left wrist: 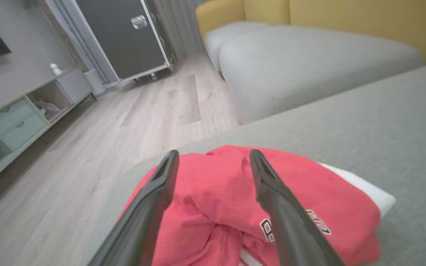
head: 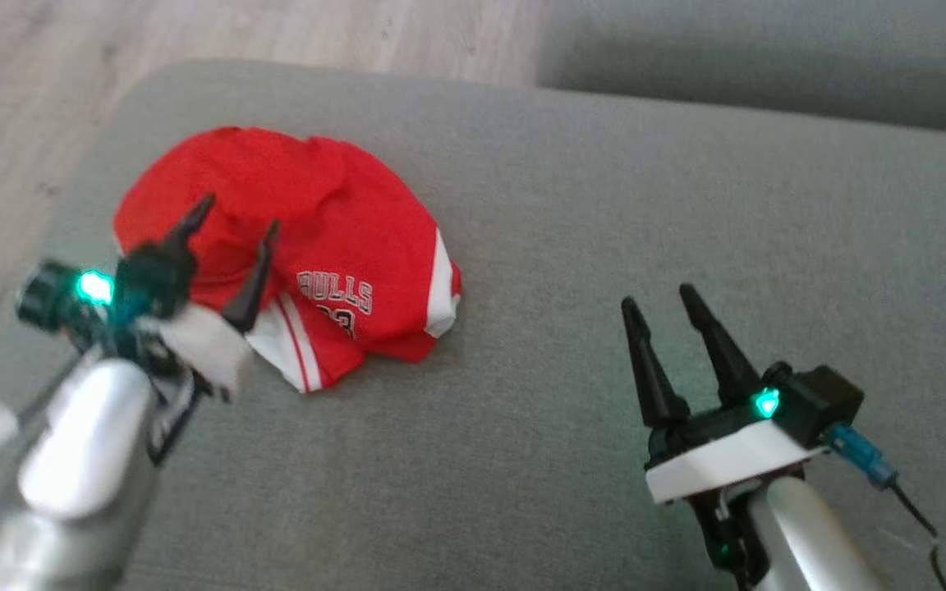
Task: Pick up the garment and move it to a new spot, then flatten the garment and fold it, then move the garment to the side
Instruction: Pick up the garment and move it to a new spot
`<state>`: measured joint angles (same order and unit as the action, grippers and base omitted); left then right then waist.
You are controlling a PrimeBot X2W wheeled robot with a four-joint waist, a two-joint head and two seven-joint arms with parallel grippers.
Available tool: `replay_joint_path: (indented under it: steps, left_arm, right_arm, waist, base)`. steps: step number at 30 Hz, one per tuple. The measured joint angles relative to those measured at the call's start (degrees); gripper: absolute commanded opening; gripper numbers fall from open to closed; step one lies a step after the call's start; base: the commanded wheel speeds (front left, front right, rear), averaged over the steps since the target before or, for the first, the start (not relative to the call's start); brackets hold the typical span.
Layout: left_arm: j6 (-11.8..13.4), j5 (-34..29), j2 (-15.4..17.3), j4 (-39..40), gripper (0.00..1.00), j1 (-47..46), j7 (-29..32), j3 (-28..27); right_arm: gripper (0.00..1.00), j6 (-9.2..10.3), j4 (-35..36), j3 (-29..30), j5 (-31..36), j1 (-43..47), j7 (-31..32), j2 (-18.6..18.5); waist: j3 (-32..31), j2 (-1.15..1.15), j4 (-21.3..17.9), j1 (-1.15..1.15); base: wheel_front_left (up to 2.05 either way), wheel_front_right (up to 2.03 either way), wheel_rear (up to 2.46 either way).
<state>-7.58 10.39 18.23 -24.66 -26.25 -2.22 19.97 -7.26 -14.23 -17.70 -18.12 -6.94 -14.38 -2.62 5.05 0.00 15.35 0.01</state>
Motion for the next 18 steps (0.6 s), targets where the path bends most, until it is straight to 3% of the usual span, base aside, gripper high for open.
replay_joint_path:
  steps: [3, 6, 18]
  left_arm:
    - [0.0, 5.4, 5.0, -5.0, 1.00, -8.9, 5.9, 7.3]
    - [0.0, 10.0, 7.2, -7.9, 1.00, -13.3, 8.3, 12.3]
    - [0.0, 19.9, 9.9, -18.3, 1.00, -21.1, 11.0, 25.0]
  right_arm:
    - [1.00, 0.00, 0.5, 0.5, 0.9, -2.2, 0.0, -0.1]
    - [1.00, 0.00, 0.7, 1.0, 1.2, -3.3, 0.0, -0.1]
    - [1.00, 0.00, 1.5, 1.3, 1.6, -5.6, 0.0, -0.2]
  waist:
    - [3.4, 0.00, -1.9, 0.00]
    - [5.5, 0.00, -3.7, 0.00]
    - [11.1, 0.00, -10.0, 0.00]
  base:
    - [0.00, 0.00, 0.00]
    - [0.00, 0.00, 0.00]
    - [0.00, 0.00, 0.00]
